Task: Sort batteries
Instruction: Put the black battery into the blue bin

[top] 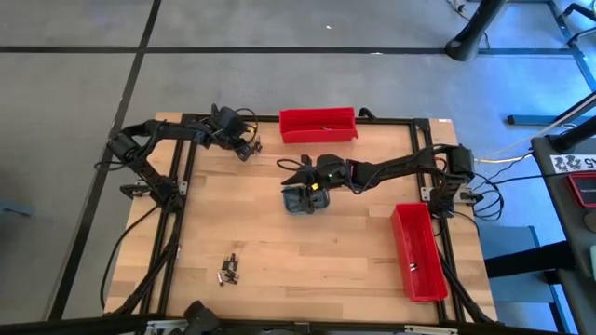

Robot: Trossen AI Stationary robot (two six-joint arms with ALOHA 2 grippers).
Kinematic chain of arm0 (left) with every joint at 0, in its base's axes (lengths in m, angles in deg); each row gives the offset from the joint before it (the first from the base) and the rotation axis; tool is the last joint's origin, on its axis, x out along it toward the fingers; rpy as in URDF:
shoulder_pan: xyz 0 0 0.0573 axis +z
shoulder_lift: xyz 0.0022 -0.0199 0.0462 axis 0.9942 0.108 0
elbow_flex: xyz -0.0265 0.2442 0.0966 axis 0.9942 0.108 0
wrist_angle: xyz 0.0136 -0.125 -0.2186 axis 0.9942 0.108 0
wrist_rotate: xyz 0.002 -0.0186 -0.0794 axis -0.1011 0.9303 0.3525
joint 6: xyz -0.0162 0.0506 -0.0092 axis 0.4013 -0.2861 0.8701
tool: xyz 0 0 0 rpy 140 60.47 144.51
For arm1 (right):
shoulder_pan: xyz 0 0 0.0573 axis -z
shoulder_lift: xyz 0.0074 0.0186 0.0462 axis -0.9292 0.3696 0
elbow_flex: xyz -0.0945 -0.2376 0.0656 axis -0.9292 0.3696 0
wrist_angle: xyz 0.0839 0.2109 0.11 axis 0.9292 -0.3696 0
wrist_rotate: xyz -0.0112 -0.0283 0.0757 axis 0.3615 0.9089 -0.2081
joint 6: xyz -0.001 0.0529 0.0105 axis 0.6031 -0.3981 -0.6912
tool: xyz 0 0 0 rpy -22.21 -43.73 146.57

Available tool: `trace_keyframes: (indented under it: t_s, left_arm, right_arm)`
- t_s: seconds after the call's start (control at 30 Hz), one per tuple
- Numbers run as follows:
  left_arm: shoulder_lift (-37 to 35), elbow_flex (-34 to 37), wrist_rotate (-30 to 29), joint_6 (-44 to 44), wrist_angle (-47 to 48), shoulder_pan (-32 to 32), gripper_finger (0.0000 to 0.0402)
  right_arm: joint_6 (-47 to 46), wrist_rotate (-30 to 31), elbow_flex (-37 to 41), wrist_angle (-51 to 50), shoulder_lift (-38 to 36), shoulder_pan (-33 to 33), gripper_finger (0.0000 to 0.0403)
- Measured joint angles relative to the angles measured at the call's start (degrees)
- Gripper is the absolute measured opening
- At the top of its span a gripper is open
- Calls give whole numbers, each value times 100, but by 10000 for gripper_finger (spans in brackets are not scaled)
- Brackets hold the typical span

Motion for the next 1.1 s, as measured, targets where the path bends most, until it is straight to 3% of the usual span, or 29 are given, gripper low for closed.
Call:
trace_keyframes:
  t_s: [0.13,0.23,0.47,0.7,0.87,1.1]
  left_arm:
    - [84,-13,-68,-1,99,-61,15]
    - [-45,-7,-348,34,278,-182,14]
    - [-1175,68,-598,162,880,-613,10]
    - [-2410,312,-159,-241,853,-1847,10]
    - [-2698,396,-175,-230,791,-2881,10]
    - [-2714,382,-250,-192,33,-3828,11]
  right_arm:
    - [-42,-74,-1,-271,-114,0,117]
    - [-58,52,-4,-755,-405,7,117]
    - [47,149,-10,-987,-745,9,117]
    - [185,189,-2,550,-35,19,117]
    - [448,457,-5,1450,342,115,117]
    - [382,106,-184,786,435,211,163]
